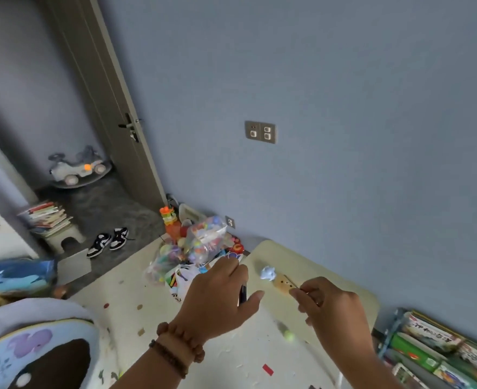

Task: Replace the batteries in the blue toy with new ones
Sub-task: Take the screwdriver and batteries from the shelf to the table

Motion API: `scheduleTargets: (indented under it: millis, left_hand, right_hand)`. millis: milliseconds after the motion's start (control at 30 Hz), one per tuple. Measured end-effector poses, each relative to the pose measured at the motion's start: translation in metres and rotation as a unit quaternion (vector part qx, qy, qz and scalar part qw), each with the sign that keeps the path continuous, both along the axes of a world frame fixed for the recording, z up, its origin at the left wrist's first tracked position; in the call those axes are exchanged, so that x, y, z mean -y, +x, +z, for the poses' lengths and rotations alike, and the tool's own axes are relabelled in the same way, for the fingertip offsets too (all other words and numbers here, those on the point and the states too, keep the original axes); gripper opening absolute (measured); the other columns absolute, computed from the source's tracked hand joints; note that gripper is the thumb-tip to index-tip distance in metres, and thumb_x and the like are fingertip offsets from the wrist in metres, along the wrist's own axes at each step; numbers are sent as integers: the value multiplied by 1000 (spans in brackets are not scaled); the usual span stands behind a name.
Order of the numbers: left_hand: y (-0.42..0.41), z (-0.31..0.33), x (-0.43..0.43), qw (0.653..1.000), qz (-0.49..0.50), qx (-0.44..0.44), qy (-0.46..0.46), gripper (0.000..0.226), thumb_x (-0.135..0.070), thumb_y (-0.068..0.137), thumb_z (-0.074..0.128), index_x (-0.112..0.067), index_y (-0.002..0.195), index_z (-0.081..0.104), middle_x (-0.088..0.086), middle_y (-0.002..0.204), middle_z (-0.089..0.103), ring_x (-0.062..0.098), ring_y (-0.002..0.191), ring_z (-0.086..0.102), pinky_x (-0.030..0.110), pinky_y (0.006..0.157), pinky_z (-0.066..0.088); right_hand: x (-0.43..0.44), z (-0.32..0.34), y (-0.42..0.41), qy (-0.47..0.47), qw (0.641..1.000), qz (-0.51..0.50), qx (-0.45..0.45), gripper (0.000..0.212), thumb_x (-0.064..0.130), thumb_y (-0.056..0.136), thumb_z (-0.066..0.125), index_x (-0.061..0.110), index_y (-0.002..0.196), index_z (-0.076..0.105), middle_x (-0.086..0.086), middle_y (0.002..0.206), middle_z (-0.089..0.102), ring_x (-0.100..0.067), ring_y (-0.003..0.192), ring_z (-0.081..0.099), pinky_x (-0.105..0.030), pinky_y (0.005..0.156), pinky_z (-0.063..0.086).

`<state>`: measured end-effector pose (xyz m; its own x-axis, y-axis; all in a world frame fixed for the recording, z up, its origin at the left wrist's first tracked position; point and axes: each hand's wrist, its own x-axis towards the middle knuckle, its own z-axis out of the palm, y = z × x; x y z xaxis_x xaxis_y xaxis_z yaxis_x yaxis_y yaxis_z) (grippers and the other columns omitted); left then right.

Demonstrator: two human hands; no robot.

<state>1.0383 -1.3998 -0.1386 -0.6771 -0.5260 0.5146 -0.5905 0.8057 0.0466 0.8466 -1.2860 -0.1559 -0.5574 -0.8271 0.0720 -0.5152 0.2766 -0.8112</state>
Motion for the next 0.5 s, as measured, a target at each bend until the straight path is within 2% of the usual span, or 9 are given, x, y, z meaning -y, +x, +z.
scheduleTargets:
  millis: [133, 300, 433, 500]
  left_hand:
    - [-27, -3, 84, 999, -36, 26, 4, 37, -50, 82, 64, -18, 69, 53, -4, 69, 46, 11, 61, 40, 22, 41, 38]
    - [-67, -13, 179, 994, -106, 26, 23, 36, -47, 84, 64, -17, 69, 51, -3, 70, 45, 9, 64, 35, 24, 42, 41]
    - [-94, -35, 244, 984, -168, 43, 46, 33, -47, 82, 63, -19, 71, 52, -5, 70, 47, 6, 63, 31, 17, 46, 32]
    - [-105, -54, 276, 976, -200, 60, 58, 34, -51, 83, 60, -20, 73, 53, -6, 71, 48, 6, 61, 35, 16, 46, 34]
  right_hand:
    - [70, -13, -16, 21, 999, -36, 8, 16, 42, 85, 78, 35, 76, 67, 27, 63, 72, -4, 49, 68, -39, 61, 61]
    - [143, -29, -41, 29, 994, -103, 12, 17, 43, 85, 77, 34, 76, 65, 23, 63, 73, -6, 50, 69, -40, 60, 61]
    - [185, -51, -52, 41, 984, -174, 13, 17, 44, 86, 76, 33, 77, 66, 18, 61, 74, -6, 55, 70, -41, 61, 62]
    - [205, -66, -53, 50, 976, -210, 14, 18, 43, 87, 76, 32, 76, 66, 16, 60, 74, -4, 56, 70, -40, 62, 62]
